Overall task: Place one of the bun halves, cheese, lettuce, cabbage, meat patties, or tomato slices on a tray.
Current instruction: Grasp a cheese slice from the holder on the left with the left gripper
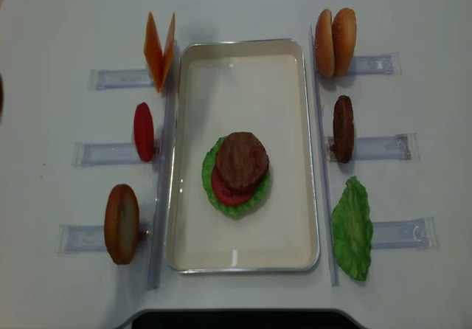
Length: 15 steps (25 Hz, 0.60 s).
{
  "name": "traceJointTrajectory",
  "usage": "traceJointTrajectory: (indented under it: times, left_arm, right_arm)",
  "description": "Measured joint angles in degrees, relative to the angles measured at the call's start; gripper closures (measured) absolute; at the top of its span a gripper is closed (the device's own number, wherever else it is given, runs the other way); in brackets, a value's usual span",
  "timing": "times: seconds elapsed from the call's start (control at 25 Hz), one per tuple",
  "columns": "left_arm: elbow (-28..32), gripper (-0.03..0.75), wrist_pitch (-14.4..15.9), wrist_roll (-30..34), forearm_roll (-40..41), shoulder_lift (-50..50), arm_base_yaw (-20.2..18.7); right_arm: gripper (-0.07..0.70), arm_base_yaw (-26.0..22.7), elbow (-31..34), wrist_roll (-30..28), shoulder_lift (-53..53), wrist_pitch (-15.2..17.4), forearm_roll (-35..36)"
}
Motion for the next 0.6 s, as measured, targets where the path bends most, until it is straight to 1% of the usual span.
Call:
traceJointTrajectory:
  times: [0.08, 0.16, 0.24, 0.44, 0.6]
  left_arm:
    - [0.0, 0.247, 0.0, -2.1, 0.0, 0.4, -2.2]
    - [0.0, 0.247, 0.0, -3.6, 0.1, 1.1, -3.2]
    - [0.0, 0.247, 0.0, -5.0, 0.3, 1.5, -3.4]
    - [0.0, 0.247, 0.0, -6.9, 3.9, 1.7, -3.3]
    - [-0.1, 0.247, 0.0, -7.4, 3.0, 3.7, -3.3]
  right_arm:
    - [0.092, 0.0, 0.0, 0.0, 0.0, 0.0, 0.0]
    - [0.092, 0.0, 0.0, 0.0, 0.0, 0.0, 0.0]
    - [0.092, 0.0, 0.0, 0.0, 0.0, 0.0, 0.0]
    - [0.092, 0.0, 0.0, 0.0, 0.0, 0.0, 0.0]
    - [0.092, 0.0, 0.0, 0.0, 0.0, 0.0, 0.0]
